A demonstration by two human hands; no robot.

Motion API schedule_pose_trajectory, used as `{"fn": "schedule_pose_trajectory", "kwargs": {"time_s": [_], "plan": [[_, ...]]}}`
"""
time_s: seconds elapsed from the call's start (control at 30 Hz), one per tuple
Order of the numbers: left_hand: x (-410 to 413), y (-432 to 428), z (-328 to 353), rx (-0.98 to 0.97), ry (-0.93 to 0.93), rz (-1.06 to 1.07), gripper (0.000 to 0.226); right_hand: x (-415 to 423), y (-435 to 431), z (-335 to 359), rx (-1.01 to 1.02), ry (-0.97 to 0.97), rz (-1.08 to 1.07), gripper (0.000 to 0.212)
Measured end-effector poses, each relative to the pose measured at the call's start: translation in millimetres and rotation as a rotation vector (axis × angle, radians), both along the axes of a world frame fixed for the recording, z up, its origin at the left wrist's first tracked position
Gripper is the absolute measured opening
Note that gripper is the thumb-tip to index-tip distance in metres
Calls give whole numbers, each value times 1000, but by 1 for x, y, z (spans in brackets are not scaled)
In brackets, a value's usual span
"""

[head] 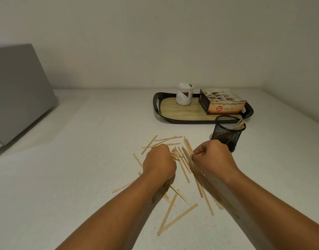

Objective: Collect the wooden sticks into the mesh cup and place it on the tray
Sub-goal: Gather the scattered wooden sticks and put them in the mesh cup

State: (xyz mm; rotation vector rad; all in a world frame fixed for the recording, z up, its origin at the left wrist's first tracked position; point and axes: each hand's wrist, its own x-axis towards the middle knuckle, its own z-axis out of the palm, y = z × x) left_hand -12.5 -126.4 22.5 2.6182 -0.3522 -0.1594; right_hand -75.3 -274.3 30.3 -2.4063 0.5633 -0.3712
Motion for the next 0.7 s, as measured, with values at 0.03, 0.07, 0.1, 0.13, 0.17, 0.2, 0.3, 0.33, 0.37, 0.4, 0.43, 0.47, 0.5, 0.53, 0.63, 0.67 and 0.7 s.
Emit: {"fn": "schedule_pose_trajectory", "kwargs": {"time_s": [0.03, 0.07, 0.1, 0.13, 0.17, 0.2, 0.3, 0.33, 0.37, 0.4, 0.43, 0.47, 0.5, 0.53, 0.63, 0.67, 0.7], "plan": [[1, 0, 2, -11, 39, 15, 23, -1, -1, 1, 8, -11, 0, 8], [2, 0, 3, -26, 84, 24, 20, -3, -1, 1, 19, -16, 1, 8], [2, 1, 4, -46, 131, 34, 19, -5, -2, 2, 35, -20, 4, 9], [3, 2, 5, -64, 167, 41, 18, -7, -2, 3, 51, -26, 6, 10], [4, 3, 6, -77, 189, 43, 18, -8, -3, 3, 62, -30, 6, 9], [5, 4, 7, -91, 199, 40, 18, -9, -4, 4, 71, -35, 5, 9], [9, 7, 10, -152, 220, 46, 10, -11, -6, 9, 103, -74, 1, 6], [10, 8, 10, -186, 224, 43, 12, -12, -6, 10, 121, -89, 0, 5], [9, 9, 11, -228, 232, 42, 13, -12, -6, 10, 140, -103, 1, 5], [8, 9, 12, -283, 243, 39, 12, -14, -6, 10, 157, -116, 2, 6], [6, 9, 13, -351, 264, 39, 11, -14, -5, 9, 170, -127, 4, 7], [4, 9, 13, -425, 301, 49, 10, -15, -4, 8, 182, -133, 8, 7], [2, 10, 14, -492, 354, 73, 9, -16, -3, 7, 192, -135, 12, 7], [0, 10, 14, -544, 401, 97, 10, -17, -1, 6, 202, -134, 16, 8], [-3, 12, 12, -583, 427, 126, 17, -17, 4, 3, 223, -130, 24, 14], [-3, 13, 12, -597, 431, 139, 23, -17, 5, 3, 231, -128, 24, 16], [-2, 13, 12, -626, 457, 164, 27, -17, 7, 2, 245, -128, 23, 17]]}}
